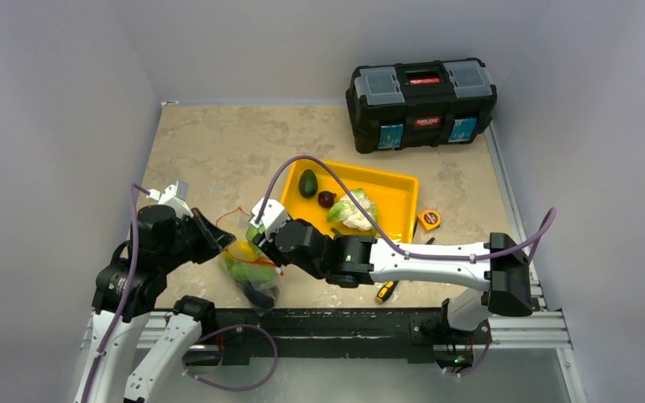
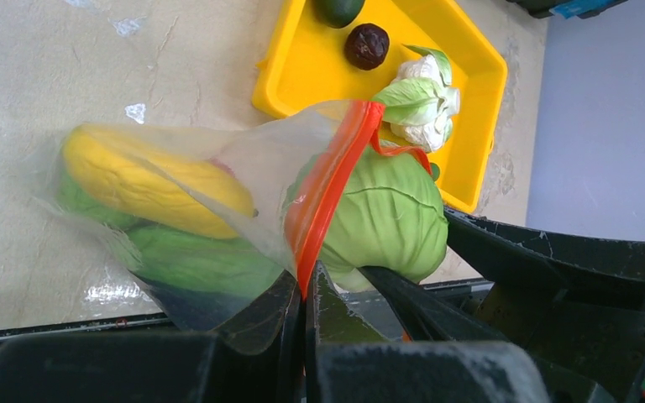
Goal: Place the food in the zip-top bag and seal the zipper
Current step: Place the fake vegetable in the zipper food storage bag.
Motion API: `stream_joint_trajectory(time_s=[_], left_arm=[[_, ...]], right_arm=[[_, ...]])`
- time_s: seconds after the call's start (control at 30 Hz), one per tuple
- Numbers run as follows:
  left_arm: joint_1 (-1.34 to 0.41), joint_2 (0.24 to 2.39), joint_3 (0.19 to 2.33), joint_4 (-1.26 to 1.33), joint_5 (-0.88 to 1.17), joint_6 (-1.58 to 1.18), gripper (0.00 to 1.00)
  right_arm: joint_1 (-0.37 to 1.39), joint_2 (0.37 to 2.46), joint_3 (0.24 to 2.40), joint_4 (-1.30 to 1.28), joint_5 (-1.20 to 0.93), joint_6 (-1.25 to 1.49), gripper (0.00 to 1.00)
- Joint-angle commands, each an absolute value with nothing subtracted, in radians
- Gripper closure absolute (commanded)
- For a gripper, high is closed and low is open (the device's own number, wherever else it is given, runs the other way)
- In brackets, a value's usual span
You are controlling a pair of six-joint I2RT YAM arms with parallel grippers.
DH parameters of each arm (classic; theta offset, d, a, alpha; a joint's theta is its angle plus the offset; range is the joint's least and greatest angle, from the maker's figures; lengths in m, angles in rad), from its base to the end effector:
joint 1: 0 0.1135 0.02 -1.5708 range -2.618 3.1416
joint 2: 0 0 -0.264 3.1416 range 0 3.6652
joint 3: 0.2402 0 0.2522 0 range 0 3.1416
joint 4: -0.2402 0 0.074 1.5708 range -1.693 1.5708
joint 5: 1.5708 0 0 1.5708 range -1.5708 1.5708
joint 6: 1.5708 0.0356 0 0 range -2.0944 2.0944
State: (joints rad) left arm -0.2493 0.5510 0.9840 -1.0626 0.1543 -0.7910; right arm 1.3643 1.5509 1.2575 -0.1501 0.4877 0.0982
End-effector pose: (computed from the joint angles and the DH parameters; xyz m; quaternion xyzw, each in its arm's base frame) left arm 0.0767 -0.0252 0.3447 -0.2041 0.8656 -0.2843 0.3581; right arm 0.0905 0.3507 0.3188 -0.3813 0.7377 0.1943 0.5222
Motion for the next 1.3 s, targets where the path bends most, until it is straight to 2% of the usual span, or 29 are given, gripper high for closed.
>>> stream_joint_trajectory(time_s=[0.0,0.07,0.17,0.27,0.4,0.63,0.93,1.07,1.17,1.27], left_arm=[[-0.252,0.560,1.010,-1.008,0.187,-0.794,1.00],[-0.252,0.566,1.011,-1.006,0.199,-0.798,1.00],[-0.252,0.564,1.011,-1.010,0.201,-0.795,1.00],[-0.252,0.554,1.014,-1.020,0.196,-0.793,1.00],[-0.252,0.549,1.019,-1.029,0.183,-0.785,1.00],[-0.252,0.547,1.014,-1.024,0.183,-0.789,1.00],[-0.252,0.532,0.998,-1.029,0.183,-0.792,1.00],[-0.252,0.532,1.000,-1.031,0.189,-0.792,1.00],[-0.252,0.532,1.006,-1.036,0.186,-0.788,1.00],[-0.252,0.533,1.006,-1.033,0.186,-0.786,1.00]], right_arm=[[1.377,1.544,1.344,-0.111,0.461,0.095,0.87],[1.381,1.558,1.359,-0.097,0.385,0.123,0.77],[1.383,1.558,1.348,-0.058,0.330,0.133,0.52],[1.382,1.540,1.339,-0.071,0.353,0.133,0.33],[1.382,1.498,1.309,-0.084,0.386,0.135,0.16],[1.383,1.393,1.231,-0.019,0.337,0.182,0.15],[1.327,1.284,1.120,0.057,0.468,0.279,0.16],[1.239,1.303,1.110,0.002,0.377,0.363,0.23],[1.229,1.301,1.069,0.002,0.330,0.367,0.24],[1.229,1.298,1.029,0.002,0.306,0.379,0.30]])
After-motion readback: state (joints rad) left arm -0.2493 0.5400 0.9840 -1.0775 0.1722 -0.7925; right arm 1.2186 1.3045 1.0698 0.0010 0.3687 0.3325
